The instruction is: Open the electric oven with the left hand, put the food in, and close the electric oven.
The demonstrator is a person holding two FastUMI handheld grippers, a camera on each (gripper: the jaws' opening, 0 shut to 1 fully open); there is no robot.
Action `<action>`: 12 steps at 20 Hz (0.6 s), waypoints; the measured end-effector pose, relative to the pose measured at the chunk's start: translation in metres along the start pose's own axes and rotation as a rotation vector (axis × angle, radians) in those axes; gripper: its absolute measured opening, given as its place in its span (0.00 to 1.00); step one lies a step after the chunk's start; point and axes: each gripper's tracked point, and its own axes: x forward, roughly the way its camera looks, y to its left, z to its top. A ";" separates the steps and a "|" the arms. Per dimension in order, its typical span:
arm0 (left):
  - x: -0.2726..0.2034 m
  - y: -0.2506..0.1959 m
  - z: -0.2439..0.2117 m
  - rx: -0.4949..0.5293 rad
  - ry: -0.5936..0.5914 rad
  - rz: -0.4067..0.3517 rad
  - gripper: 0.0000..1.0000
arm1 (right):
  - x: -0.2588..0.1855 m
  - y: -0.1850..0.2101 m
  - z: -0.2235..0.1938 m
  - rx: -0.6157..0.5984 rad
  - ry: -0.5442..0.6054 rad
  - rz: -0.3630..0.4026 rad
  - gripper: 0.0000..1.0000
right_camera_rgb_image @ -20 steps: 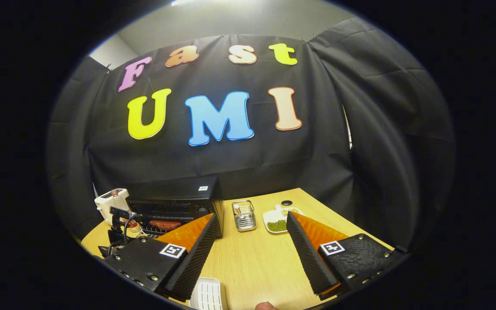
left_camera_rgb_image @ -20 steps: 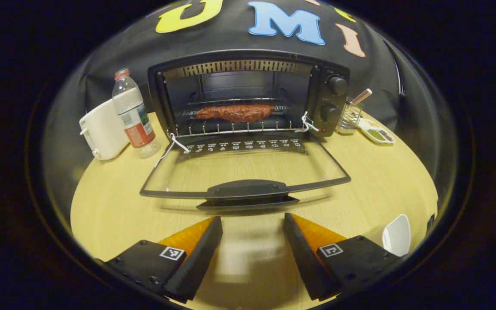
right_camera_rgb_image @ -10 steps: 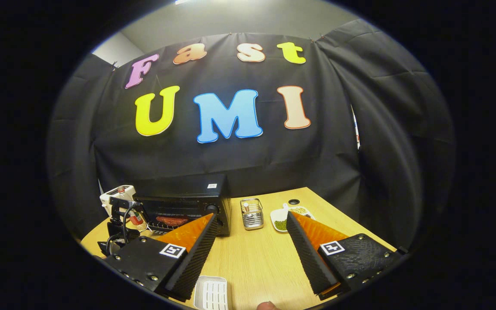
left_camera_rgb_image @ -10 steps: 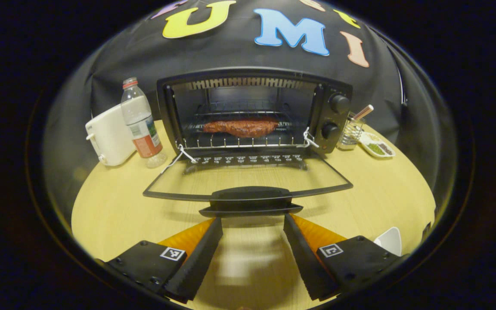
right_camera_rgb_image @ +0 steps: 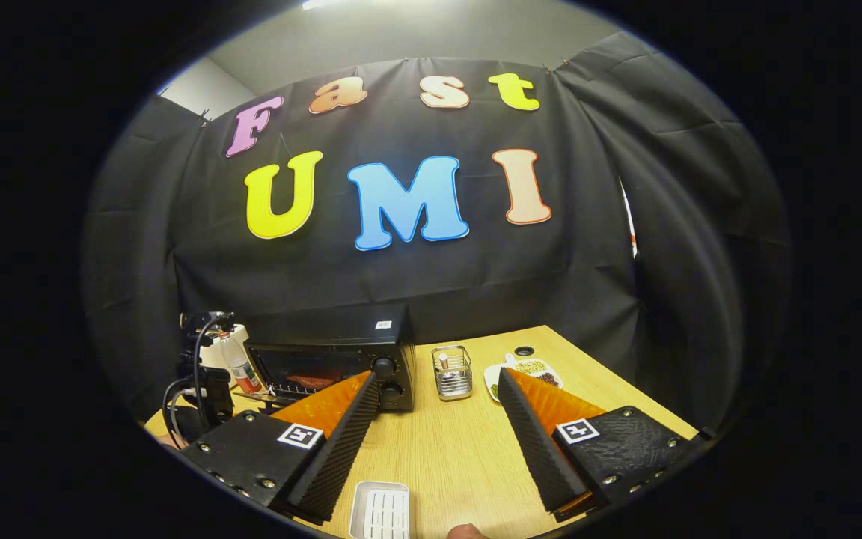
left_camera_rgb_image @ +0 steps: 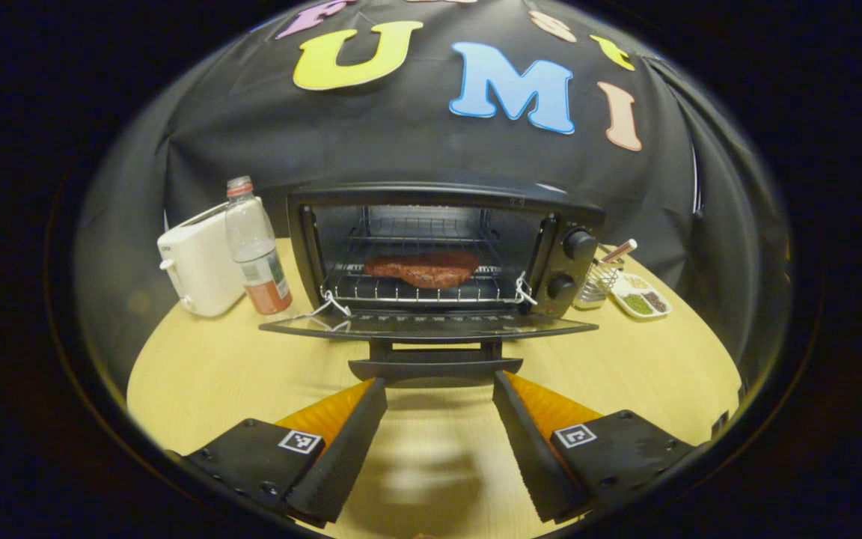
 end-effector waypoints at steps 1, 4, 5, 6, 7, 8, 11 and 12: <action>-0.003 0.000 0.005 0.003 -0.010 0.002 1.00 | 0.000 0.000 0.000 -0.001 -0.002 -0.001 0.98; -0.006 -0.001 0.019 0.015 -0.043 0.009 0.97 | 0.001 -0.001 -0.001 -0.003 0.001 -0.005 0.98; -0.007 -0.001 0.023 0.030 -0.060 0.012 0.97 | 0.001 0.000 -0.001 -0.002 0.001 -0.006 0.98; -0.008 -0.001 0.030 0.054 -0.077 0.017 0.97 | 0.002 -0.001 -0.002 -0.002 0.002 -0.010 0.98; -0.009 -0.001 0.034 0.076 -0.093 0.021 0.98 | 0.004 -0.002 -0.001 -0.002 0.003 -0.012 0.98; -0.010 0.000 0.040 0.094 -0.107 0.024 0.99 | 0.005 -0.002 -0.003 -0.001 0.004 -0.014 0.98; -0.005 0.002 0.060 0.115 -0.142 0.028 0.97 | 0.009 -0.002 -0.002 -0.002 0.001 -0.024 0.98; -0.001 0.004 0.067 0.120 -0.154 0.031 0.97 | 0.010 -0.004 -0.003 -0.008 -0.002 -0.028 0.98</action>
